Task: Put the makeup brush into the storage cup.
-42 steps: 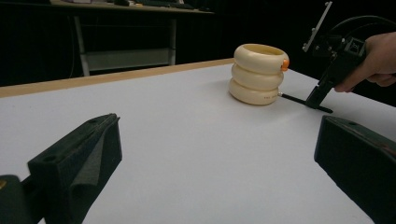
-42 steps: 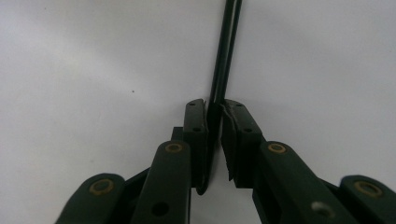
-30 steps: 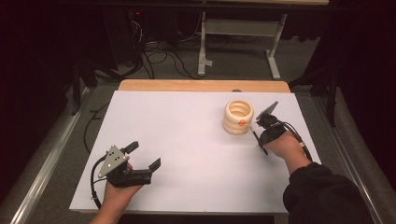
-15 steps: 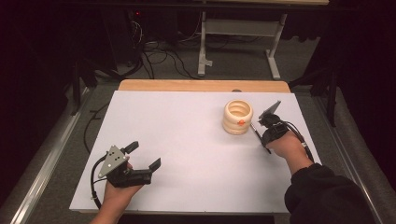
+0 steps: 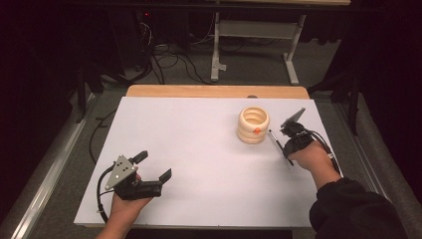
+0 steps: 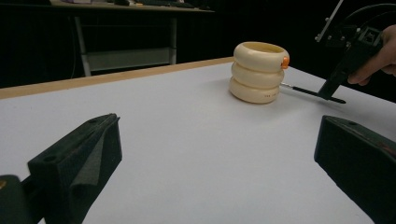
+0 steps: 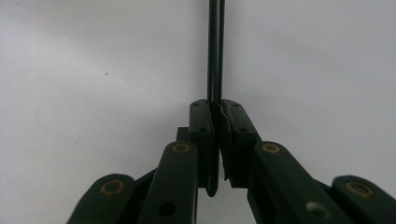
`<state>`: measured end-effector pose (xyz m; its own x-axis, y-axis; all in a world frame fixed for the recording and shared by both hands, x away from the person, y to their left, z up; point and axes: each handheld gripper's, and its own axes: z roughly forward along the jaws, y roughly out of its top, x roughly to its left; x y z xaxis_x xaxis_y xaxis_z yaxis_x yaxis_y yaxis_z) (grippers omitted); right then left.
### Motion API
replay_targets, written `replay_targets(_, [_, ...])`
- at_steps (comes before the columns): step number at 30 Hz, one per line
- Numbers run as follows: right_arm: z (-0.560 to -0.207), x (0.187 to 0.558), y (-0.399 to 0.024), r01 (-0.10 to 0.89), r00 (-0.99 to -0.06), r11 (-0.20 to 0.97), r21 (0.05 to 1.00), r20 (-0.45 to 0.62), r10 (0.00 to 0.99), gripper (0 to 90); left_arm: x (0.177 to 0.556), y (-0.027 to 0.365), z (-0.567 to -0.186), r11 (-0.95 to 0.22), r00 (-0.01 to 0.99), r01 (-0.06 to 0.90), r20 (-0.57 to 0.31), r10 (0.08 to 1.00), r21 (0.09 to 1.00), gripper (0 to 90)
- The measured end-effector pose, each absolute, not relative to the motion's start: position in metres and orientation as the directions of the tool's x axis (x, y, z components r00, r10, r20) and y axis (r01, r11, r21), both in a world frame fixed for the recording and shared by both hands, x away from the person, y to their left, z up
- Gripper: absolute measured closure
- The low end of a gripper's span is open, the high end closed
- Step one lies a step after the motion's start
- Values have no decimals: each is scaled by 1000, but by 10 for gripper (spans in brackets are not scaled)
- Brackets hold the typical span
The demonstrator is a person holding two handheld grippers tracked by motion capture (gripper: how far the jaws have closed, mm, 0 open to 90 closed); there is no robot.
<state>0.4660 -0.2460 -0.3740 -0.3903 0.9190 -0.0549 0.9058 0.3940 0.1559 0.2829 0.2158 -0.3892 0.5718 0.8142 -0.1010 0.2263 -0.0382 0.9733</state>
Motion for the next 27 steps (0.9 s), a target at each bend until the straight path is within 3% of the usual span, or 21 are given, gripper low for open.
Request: replay_targets(27, [-372, 417, -259, 904, -402, 402, 146, -34, 915, 859, 281, 216, -389, -53, 574, 224, -87, 814, 973, 15])
